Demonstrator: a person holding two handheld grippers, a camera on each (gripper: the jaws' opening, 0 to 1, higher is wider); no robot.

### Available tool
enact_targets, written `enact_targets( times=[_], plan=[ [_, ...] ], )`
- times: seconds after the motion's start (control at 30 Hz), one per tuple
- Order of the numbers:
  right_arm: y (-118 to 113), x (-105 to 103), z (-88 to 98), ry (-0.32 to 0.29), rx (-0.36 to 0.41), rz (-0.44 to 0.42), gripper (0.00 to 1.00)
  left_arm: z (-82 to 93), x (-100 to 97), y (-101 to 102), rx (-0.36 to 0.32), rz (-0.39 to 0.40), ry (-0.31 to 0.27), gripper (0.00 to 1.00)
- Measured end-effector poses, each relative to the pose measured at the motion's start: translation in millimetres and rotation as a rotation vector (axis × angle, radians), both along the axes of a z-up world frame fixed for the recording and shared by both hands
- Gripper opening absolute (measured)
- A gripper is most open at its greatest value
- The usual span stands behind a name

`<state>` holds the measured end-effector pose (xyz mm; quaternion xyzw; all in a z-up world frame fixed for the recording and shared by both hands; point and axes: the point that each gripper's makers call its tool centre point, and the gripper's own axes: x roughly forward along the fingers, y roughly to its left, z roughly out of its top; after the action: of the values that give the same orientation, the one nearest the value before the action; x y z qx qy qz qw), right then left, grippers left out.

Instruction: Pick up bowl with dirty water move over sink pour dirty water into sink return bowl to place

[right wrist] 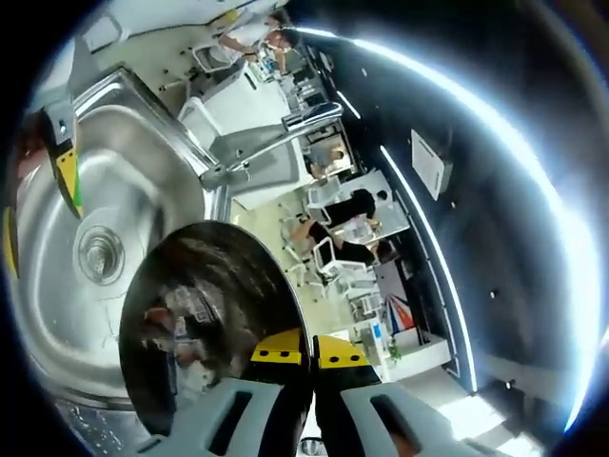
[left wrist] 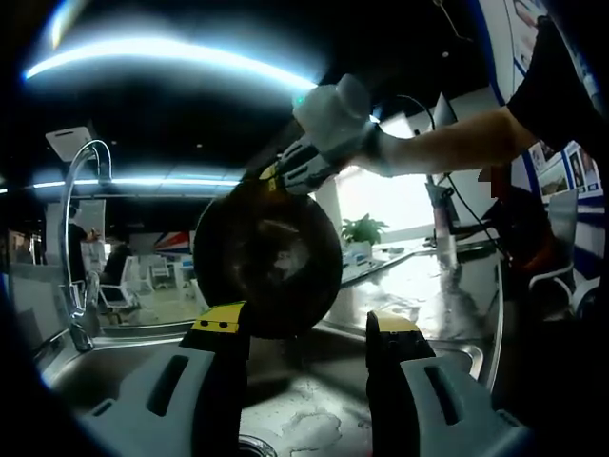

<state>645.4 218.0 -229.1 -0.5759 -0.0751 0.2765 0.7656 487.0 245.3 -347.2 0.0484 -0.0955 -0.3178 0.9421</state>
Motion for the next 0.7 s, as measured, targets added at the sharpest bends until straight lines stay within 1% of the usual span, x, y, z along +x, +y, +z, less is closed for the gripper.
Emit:
enact_targets(
  times=[0.13,0.2,0.37,0.43,0.53,0.6,0.7],
  plan=[
    [4.4,-2.3,1.5,-0.020,-0.007,0.012,0.00,-0.4,0.0,-0.3,0.001,-0.001,0.001,0.48],
    [7.2,-4.3,3.1,-0.048,-0.024,0.023,0.00,-0.6,0.2,-0.4,0.002,-0.001,0.003,0.48],
    [10.9,-7.2,5.4,-0.086,-0.044,0.035,0.00,-0.4,0.1,-0.3,0.001,-0.001,0.002,0.48],
    [12.2,-8.4,6.9,-0.117,-0.066,0.043,0.00,-0.4,0.2,-0.3,0.001,-0.001,0.002,0.48],
    [18.0,-14.5,8.6,-0.192,-0.126,0.084,0.00,-0.4,0.2,-0.5,0.002,-0.002,0.002,0.48],
    [19.5,-17.0,6.3,-0.202,-0.136,0.089,0.00,-0.3,0.2,-0.5,0.002,-0.003,0.002,0.48],
    [20.9,-16.1,5.9,-0.185,-0.130,0.083,0.00,-0.4,0.0,-0.6,0.003,-0.003,0.002,0.48]
  ],
)
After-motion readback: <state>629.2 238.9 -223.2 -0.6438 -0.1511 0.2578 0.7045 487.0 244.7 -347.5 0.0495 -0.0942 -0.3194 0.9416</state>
